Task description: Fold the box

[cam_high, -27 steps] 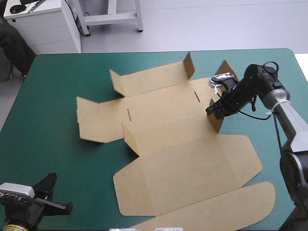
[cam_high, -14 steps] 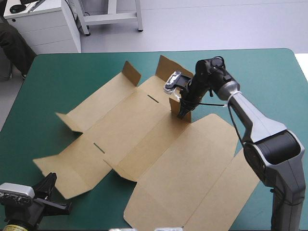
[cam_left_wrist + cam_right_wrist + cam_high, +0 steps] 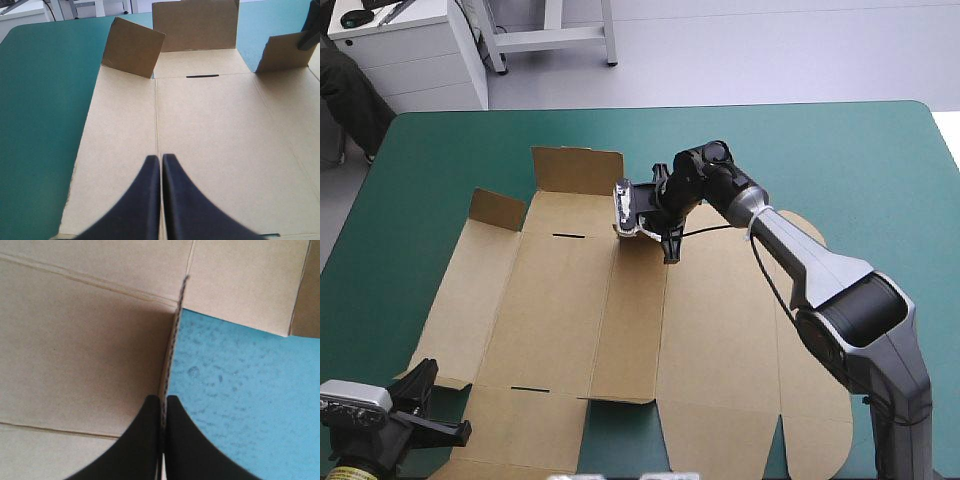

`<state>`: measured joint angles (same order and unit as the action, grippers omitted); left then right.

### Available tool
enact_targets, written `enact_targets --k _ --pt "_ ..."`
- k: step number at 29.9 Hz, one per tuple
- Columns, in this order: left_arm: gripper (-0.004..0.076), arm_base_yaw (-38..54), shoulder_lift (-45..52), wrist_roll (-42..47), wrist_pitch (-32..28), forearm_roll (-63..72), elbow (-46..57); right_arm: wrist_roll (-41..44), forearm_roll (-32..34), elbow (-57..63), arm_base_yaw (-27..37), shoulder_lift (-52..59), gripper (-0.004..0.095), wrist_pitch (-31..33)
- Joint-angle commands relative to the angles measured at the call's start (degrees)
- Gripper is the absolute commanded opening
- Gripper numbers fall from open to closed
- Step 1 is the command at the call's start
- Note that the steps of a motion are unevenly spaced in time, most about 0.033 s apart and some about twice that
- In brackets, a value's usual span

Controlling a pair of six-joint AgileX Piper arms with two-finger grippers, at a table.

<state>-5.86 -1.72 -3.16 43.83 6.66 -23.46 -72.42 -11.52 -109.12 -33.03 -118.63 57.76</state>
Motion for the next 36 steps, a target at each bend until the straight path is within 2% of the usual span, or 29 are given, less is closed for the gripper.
enact_targets --k 1,5,8,10,13,15,17,23,26,30,32,36 --pt "-0.0009 -0.29 -0.95 0.12 -4.24 0.43 -1.54 -2.77 -0.14 -1.89 0.21 2.98 -0.0020 -1.99" --pt "-0.0009 -0.29 -0.95 0.12 -4.24 0.43 -1.54 -3.26 -0.14 -1.89 0.21 2.46 0.0000 -2.78" --pt "-0.0009 -0.29 -0.95 0.12 -4.24 0.43 -1.54 -4.61 -0.14 -2.00 0.21 2.46 0.0118 -2.78" --pt "-0.0009 -0.29 -0.95 0.12 -4.24 0.43 -1.54 -4.51 -0.14 -2.00 0.21 2.46 0.0274 -2.78" --pt "-0.0009 -0.29 -0.95 0.12 -4.24 0.43 -1.54 -2.86 -0.14 -2.00 0.21 2.57 0.0561 -2.44" --pt "-0.0009 -0.29 -0.95 0.12 -4.24 0.53 -1.54 -0.47 -0.14 -2.25 0.21 2.96 0.0693 -1.48" --pt "-0.0009 -0.29 -0.95 0.12 -4.24 0.53 -1.54 2.88 -0.14 -2.52 0.21 3.58 0.0747 -0.03" --pt "-0.0009 -0.29 -0.95 0.12 -4.24 0.53 -1.54 21.70 7.00 -3.51 0.21 7.10 0.0677 4.28" --pt "-0.0009 -0.29 -0.95 0.12 -4.32 0.53 -1.54 30.80 12.48 -3.63 0.21 8.74 0.0557 5.57" --pt "-0.0009 -0.29 -0.95 -0.01 -4.36 0.43 -1.54 41.84 17.41 -3.63 0.21 10.22 0.0207 8.01" --pt "-0.0009 -0.29 -0.95 -0.56 -4.36 0.43 -1.54 48.19 17.30 -3.63 0.21 10.87 -0.0027 7.73" --pt "-0.0008 -0.29 -0.95 -0.56 -4.45 0.43 -1.47 58.87 17.41 -3.63 0.43 12.41 0.0002 7.49"
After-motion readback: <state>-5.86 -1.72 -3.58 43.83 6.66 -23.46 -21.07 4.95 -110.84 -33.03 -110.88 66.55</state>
